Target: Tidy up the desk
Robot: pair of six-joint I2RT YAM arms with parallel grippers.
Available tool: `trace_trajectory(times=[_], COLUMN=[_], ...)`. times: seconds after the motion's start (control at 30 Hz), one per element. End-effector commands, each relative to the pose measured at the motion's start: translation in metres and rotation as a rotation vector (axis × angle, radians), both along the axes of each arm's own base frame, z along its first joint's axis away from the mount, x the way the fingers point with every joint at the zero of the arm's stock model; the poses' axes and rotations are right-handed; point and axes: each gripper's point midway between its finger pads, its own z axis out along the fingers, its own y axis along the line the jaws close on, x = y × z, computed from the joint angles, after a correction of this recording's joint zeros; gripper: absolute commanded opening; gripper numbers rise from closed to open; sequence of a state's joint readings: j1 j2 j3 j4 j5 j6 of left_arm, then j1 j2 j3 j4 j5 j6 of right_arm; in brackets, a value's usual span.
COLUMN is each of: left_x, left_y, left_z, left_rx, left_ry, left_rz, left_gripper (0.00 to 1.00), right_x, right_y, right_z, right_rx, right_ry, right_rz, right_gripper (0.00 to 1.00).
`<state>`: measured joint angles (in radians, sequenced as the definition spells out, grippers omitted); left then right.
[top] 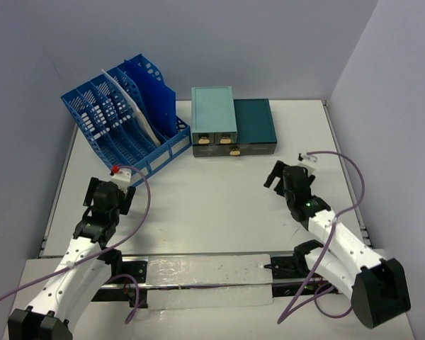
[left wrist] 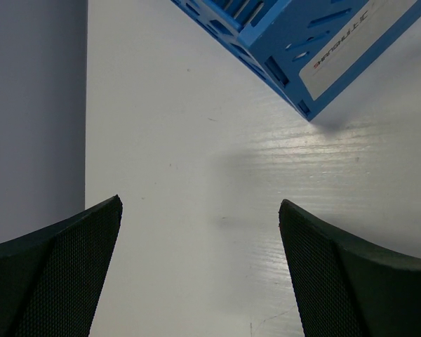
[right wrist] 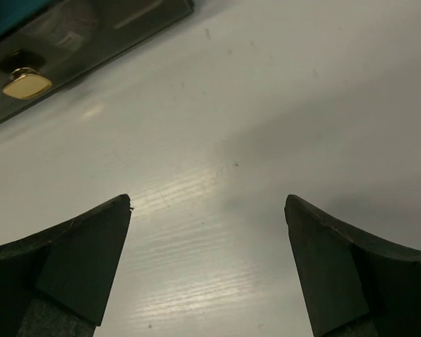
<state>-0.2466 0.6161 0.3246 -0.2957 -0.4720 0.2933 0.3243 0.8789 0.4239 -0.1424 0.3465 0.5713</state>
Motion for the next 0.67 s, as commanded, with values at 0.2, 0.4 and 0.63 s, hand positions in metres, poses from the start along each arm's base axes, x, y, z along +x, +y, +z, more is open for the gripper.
trace_trajectory(times=[0.2, 0.4, 0.63], left_x=[0.008, 0.007, 0.007], left_y=[-0.003, 0.002, 0.002], left_z=[0.003, 0.001, -0.002], left_rx=[-0.052, -0.04, -0.048], left_ry=[-0.059, -0.062, -0.063], left_rz=[0.023, 0.052, 0.058], left_gripper=[0.99, 0.99, 0.99], right_x=[0.005, 0.008, 0.004], right_y=[-0.022, -0.007, 0.008], right_z=[0.01, 0.01, 0.013], right_rx=[0.116, 0.07, 0.103], right_ry=[-0.099, -0.051, -0.121], right_rz=[-0.24, -0.1, 0.014], right_gripper=[0.98, 0.98, 0.95])
